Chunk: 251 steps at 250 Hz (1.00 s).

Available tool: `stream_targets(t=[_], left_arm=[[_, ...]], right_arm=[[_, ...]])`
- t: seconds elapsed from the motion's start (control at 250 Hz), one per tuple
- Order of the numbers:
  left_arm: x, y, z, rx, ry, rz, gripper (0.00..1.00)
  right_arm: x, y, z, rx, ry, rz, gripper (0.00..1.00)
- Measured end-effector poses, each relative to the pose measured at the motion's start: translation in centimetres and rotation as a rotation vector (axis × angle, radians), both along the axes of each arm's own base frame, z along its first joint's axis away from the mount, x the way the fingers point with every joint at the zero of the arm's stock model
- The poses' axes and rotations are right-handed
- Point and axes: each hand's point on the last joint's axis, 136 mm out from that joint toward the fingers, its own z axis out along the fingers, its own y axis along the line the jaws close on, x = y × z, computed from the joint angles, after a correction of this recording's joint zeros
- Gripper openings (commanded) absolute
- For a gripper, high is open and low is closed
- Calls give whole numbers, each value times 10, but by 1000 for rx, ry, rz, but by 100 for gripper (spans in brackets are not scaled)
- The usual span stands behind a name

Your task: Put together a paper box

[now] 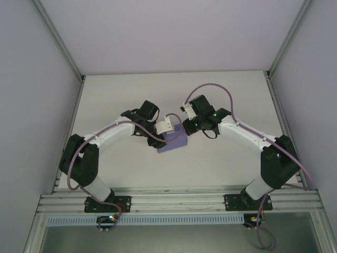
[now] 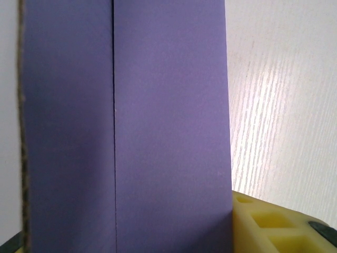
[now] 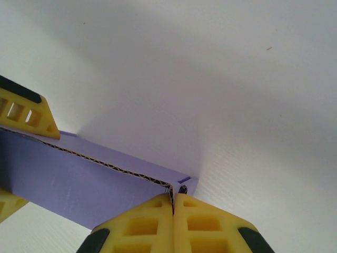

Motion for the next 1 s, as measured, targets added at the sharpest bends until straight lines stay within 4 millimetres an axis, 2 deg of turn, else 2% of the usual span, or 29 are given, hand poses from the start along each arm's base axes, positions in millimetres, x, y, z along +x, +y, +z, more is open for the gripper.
stream_targets(t=[0.24, 0.535, 0.695, 0.803, 0.918, 1.002], left_arm=[[2, 0, 0, -2, 2, 22, 48], [6, 0, -1, 1, -15, 35, 50], [9, 0, -1, 3, -21, 58, 56], [13, 1, 1, 1, -34, 79, 73], [16, 2, 6, -4, -61, 115, 99], [18, 2, 17, -16, -95, 143, 100]], right_arm=[[2, 4, -2, 48, 0, -126, 0], [1, 2, -6, 81, -130, -180, 0], [3, 3, -10, 90, -164, -189, 0], [2, 3, -14, 82, -186, -199, 0], [-2, 3, -14, 58, -213, -209, 0], [-5, 1, -14, 44, -226, -215, 0]])
